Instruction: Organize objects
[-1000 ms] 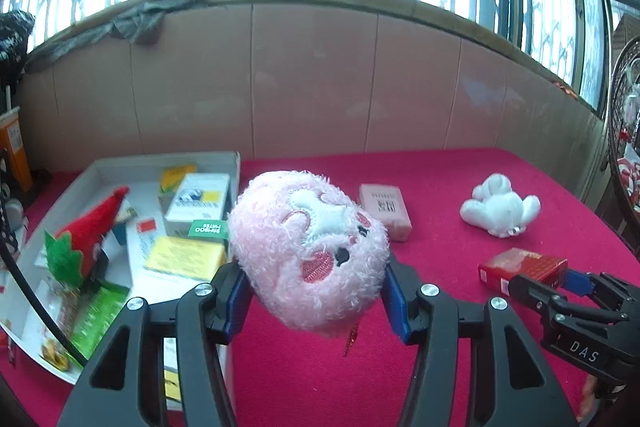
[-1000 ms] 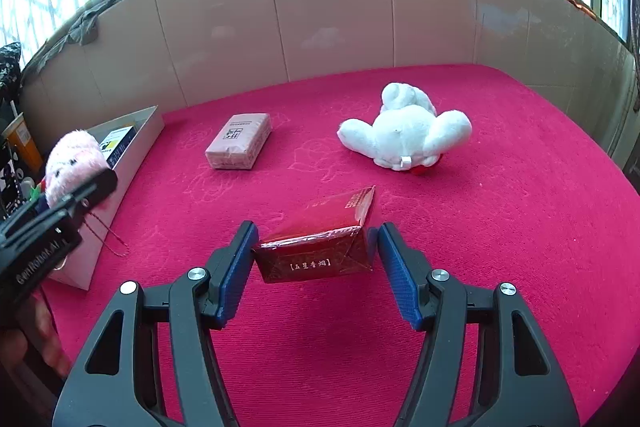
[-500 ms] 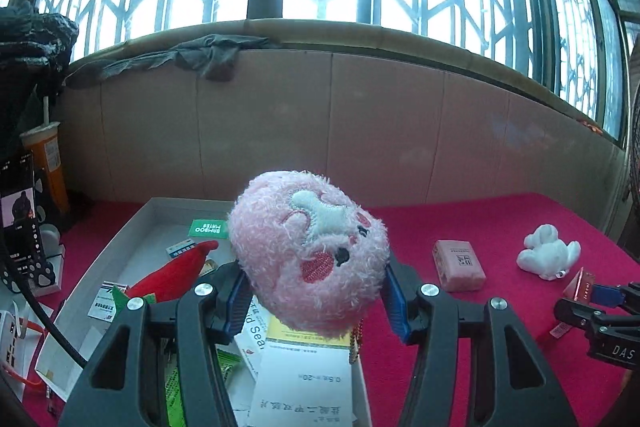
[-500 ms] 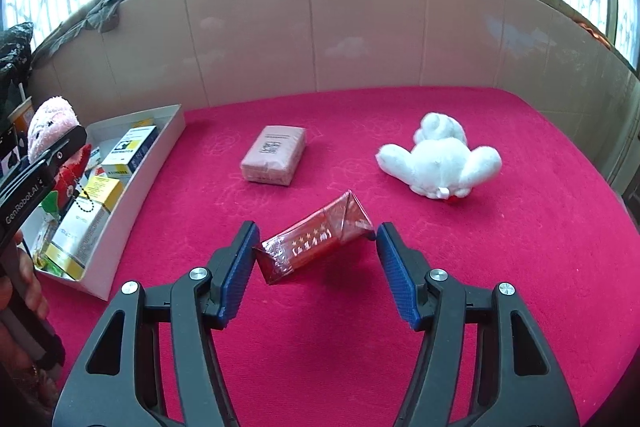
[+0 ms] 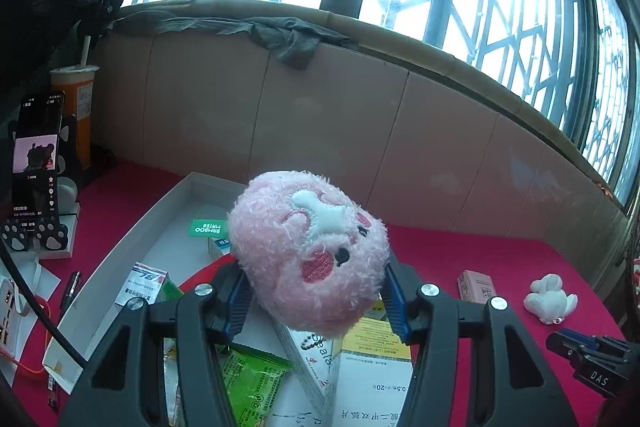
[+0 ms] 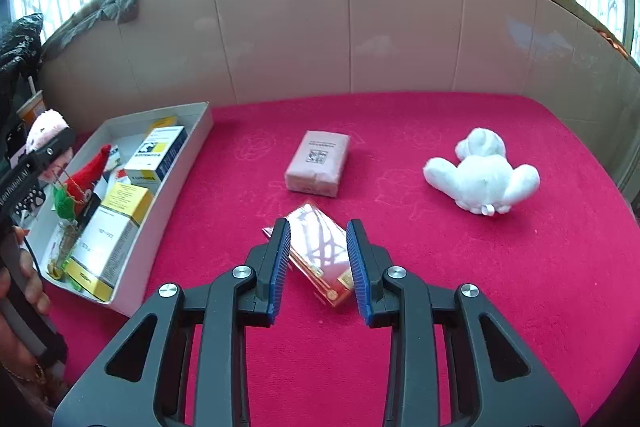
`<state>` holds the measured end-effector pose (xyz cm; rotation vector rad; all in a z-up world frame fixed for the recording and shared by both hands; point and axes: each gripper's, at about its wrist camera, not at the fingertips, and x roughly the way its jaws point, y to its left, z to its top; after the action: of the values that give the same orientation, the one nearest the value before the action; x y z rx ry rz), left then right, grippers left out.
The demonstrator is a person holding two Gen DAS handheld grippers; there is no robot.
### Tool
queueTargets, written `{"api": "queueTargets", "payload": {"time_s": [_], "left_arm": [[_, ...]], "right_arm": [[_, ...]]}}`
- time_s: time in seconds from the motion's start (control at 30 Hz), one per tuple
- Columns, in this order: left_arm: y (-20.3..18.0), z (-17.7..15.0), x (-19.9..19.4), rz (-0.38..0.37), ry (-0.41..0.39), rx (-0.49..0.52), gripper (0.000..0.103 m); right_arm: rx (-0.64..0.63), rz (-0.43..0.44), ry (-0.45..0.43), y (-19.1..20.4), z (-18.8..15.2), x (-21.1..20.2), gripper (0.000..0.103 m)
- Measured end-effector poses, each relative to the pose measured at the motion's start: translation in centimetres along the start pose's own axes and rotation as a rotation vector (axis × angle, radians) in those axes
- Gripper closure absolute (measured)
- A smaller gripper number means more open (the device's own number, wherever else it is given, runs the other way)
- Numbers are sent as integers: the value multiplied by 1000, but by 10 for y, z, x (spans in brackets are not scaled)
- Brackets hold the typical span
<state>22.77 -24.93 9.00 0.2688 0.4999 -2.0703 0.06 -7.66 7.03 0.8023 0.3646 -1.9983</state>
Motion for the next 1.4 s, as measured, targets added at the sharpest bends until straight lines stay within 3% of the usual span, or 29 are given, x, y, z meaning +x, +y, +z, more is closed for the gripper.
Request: {"api": "queueTargets", "payload": {"time_s": [0.1,0.17,0.2,0.23,0.37,0.57,0.6,0.63,0.77,1.13,1.4], "left_arm": [[-6,-2,-2,-12,-5,19,47],[-11,-2,-4,-23,-16,38,47],[-13,-2,-6,-26,-21,44,47],[-14,-2,-7,-31,-26,49,47],[-12,-3,-7,-34,-23,44,47],[-2,1,-7,-26,-25,5,47],[0,2,-6,-26,-24,-2,47],[2,2,-6,-26,-24,-8,47],[5,3,-6,-23,-24,-16,47],[42,14,-8,13,-57,-120,47],[85,23,-7,38,-67,-234,47]], "right_arm": [[38,-5,48,-11,-4,9,74],[37,-3,92,-14,-5,20,57],[16,4,104,-12,-6,26,39],[-36,9,104,-6,-5,33,30],[-241,-18,110,16,-1,60,30],[-271,58,219,14,0,91,30],[-273,67,216,13,-2,89,34],[-279,71,209,12,-5,85,44],[-331,50,179,19,-11,70,48],[-289,128,43,57,35,17,48],[-227,227,60,96,63,17,48]]}}
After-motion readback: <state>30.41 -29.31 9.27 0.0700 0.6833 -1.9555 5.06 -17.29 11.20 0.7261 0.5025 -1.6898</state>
